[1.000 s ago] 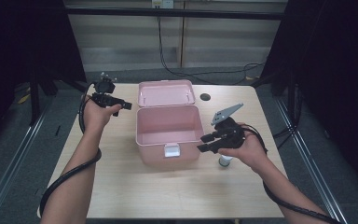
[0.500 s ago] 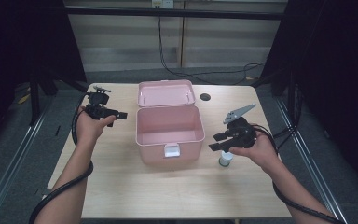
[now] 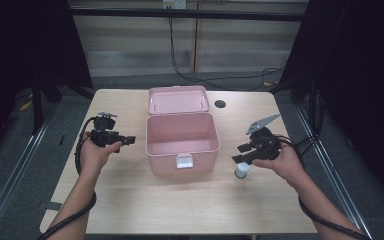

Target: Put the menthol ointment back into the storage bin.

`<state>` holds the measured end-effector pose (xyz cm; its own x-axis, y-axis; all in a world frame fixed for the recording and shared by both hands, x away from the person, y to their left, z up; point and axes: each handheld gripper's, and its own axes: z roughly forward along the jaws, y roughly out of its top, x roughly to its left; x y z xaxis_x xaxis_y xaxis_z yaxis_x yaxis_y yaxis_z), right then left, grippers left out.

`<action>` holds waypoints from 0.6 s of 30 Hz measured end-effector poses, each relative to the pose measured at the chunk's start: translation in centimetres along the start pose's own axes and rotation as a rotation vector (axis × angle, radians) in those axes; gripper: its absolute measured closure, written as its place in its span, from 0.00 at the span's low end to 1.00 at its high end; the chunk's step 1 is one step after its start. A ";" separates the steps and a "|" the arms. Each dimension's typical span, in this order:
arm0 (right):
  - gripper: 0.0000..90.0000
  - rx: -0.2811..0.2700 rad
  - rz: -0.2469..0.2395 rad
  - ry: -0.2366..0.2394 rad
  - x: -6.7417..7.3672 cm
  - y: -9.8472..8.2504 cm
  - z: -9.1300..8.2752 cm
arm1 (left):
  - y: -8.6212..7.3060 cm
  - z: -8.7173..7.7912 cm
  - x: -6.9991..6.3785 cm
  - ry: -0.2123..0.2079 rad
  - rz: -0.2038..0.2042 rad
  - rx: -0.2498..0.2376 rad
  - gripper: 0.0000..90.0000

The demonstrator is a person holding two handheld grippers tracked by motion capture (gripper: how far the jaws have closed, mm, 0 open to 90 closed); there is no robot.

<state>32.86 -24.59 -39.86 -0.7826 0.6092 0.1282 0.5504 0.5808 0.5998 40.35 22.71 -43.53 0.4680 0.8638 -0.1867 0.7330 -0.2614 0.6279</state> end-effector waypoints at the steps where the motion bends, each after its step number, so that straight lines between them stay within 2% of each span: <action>1: 0.52 0.007 0.000 -0.005 0.0 -0.1 0.1 | -0.3 0.1 0.0 0.008 0.004 0.001 0.28; 7: 0.50 0.035 0.004 -0.021 -0.2 -0.7 0.5 | -2.5 1.0 -0.1 -0.004 0.012 -0.008 0.26; 12: 0.50 0.053 0.001 -0.017 -0.2 -1.1 0.9 | -4.2 1.9 -0.3 -0.017 0.025 0.003 0.26; 16: 0.48 0.065 -0.003 -0.024 -0.1 -1.3 1.2 | -5.4 2.4 -0.3 0.007 0.049 0.000 0.25; 18: 0.47 0.068 -0.007 -0.027 -0.1 -1.3 1.3 | -5.8 2.6 -0.4 -0.001 0.047 0.000 0.25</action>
<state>32.57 -24.68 -41.71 -0.7788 0.6190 0.1019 0.5640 0.6198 0.5457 37.21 22.75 -49.03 0.5023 0.8502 -0.1575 0.7104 -0.3019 0.6358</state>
